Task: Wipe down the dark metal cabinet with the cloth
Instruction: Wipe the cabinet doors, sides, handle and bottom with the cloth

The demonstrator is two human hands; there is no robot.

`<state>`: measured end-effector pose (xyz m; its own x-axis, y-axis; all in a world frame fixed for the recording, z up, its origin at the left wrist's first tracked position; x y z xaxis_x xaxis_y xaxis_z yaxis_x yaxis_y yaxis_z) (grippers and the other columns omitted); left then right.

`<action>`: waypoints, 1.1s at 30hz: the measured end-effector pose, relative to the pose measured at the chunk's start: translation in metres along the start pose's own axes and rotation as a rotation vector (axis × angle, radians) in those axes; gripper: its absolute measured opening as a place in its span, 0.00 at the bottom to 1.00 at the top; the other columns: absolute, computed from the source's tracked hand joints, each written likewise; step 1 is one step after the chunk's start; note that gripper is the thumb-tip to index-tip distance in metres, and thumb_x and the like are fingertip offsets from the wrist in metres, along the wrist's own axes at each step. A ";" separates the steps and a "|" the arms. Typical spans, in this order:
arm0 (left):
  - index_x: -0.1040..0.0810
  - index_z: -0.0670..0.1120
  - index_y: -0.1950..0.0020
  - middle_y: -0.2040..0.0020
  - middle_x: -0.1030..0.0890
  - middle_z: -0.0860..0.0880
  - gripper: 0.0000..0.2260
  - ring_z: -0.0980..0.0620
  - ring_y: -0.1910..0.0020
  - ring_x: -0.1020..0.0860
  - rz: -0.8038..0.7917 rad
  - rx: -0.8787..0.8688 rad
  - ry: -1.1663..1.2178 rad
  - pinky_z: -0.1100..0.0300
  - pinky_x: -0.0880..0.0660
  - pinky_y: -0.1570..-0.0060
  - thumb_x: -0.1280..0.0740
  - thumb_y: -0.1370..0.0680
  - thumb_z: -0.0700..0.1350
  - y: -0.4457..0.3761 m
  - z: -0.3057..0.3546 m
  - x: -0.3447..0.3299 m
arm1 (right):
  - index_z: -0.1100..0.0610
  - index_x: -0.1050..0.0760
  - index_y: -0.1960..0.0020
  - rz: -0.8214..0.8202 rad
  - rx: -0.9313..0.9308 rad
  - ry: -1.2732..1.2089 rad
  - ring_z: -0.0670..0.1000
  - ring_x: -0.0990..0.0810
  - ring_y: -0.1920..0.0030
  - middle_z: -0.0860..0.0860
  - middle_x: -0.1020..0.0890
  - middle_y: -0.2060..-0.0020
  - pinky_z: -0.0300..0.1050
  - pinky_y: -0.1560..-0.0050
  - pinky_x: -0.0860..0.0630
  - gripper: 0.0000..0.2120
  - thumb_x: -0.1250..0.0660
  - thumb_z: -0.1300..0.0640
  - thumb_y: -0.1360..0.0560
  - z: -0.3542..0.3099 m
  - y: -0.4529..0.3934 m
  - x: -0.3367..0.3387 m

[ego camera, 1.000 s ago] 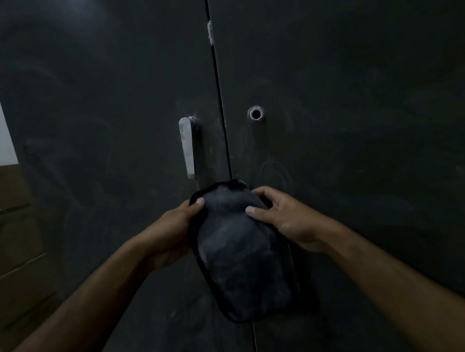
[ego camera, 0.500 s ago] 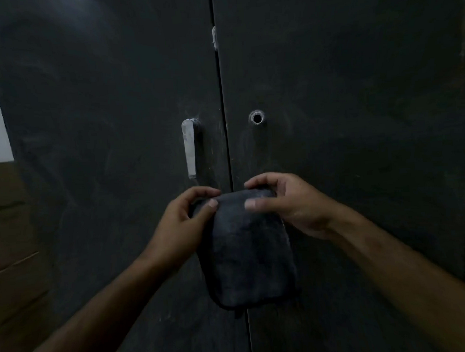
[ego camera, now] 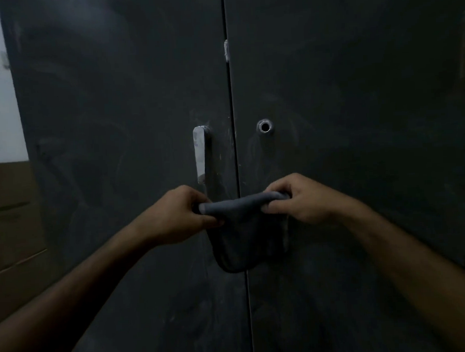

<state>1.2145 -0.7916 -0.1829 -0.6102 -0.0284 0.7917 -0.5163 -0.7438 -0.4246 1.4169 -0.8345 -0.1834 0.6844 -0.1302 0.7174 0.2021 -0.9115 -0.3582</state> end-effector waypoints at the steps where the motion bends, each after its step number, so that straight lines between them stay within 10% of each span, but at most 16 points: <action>1: 0.13 0.60 0.56 0.58 0.14 0.59 0.02 0.59 0.56 0.16 0.016 0.021 0.030 0.65 0.21 0.60 0.23 0.24 0.52 -0.001 -0.005 0.007 | 0.58 0.18 0.49 -0.003 -0.022 -0.189 0.55 0.15 0.50 0.56 0.14 0.51 0.49 0.48 0.18 0.04 0.30 0.60 0.21 0.001 0.000 -0.001; 8: 0.22 0.47 0.27 0.30 0.19 0.43 0.19 0.42 0.31 0.20 -0.225 0.116 1.281 0.51 0.18 0.41 0.31 0.18 0.50 0.013 -0.003 -0.047 | 0.64 0.24 0.37 0.267 -0.114 -0.789 0.54 0.17 0.49 0.63 0.17 0.42 0.50 0.47 0.18 0.13 0.35 0.58 0.17 -0.001 -0.007 -0.015; 14: 0.22 0.47 0.29 0.35 0.16 0.43 0.24 0.43 0.38 0.16 -0.007 0.128 1.206 0.53 0.16 0.46 0.28 0.25 0.36 0.009 -0.020 -0.035 | 0.64 0.22 0.37 -0.056 -0.130 -0.961 0.56 0.14 0.48 0.60 0.15 0.44 0.48 0.51 0.15 0.16 0.33 0.71 0.23 -0.016 0.004 -0.034; 18: 0.14 0.47 0.47 0.46 0.14 0.45 0.11 0.49 0.49 0.14 -0.004 -0.038 1.129 0.60 0.16 0.55 0.28 0.26 0.37 0.001 -0.012 0.000 | 0.68 0.24 0.39 0.067 0.087 -0.981 0.60 0.17 0.43 0.62 0.17 0.43 0.49 0.45 0.16 0.20 0.34 0.77 0.29 -0.025 -0.002 -0.010; 23: 0.14 0.47 0.56 0.49 0.14 0.44 0.17 0.48 0.52 0.14 -0.281 -0.049 0.961 0.59 0.17 0.58 0.39 0.28 0.31 0.006 -0.012 -0.005 | 0.62 0.25 0.58 -0.036 0.196 -0.611 0.50 0.21 0.57 0.53 0.19 0.59 0.38 0.56 0.21 0.12 0.38 0.77 0.25 -0.029 0.002 -0.013; 29: 0.16 0.38 0.39 0.37 0.16 0.40 0.16 0.44 0.37 0.17 -0.574 -0.082 0.921 0.56 0.21 0.39 0.30 0.24 0.44 0.023 -0.003 -0.009 | 0.62 0.20 0.48 -0.282 0.084 -0.767 0.54 0.17 0.48 0.59 0.17 0.48 0.43 0.47 0.19 0.12 0.38 0.66 0.28 -0.020 0.006 -0.029; 33: 0.19 0.51 0.58 0.61 0.18 0.52 0.13 0.57 0.61 0.21 -0.210 -0.111 0.391 0.65 0.24 0.61 0.18 0.29 0.54 0.013 -0.007 0.014 | 0.60 0.18 0.45 -0.336 0.096 -0.710 0.54 0.17 0.47 0.58 0.16 0.49 0.45 0.47 0.19 0.11 0.30 0.60 0.27 -0.035 -0.004 -0.036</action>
<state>1.1948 -0.7972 -0.1805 -0.6555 0.3850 0.6496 -0.7011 -0.6299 -0.3342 1.3668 -0.8397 -0.1866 0.8531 0.4554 0.2546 0.5143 -0.8163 -0.2631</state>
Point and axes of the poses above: each hand's wrist, its own y-axis away from the middle knuckle, its own x-axis out of the back of the hand, z = x × y, the point moved 10 cm from there along -y, towards the middle knuckle
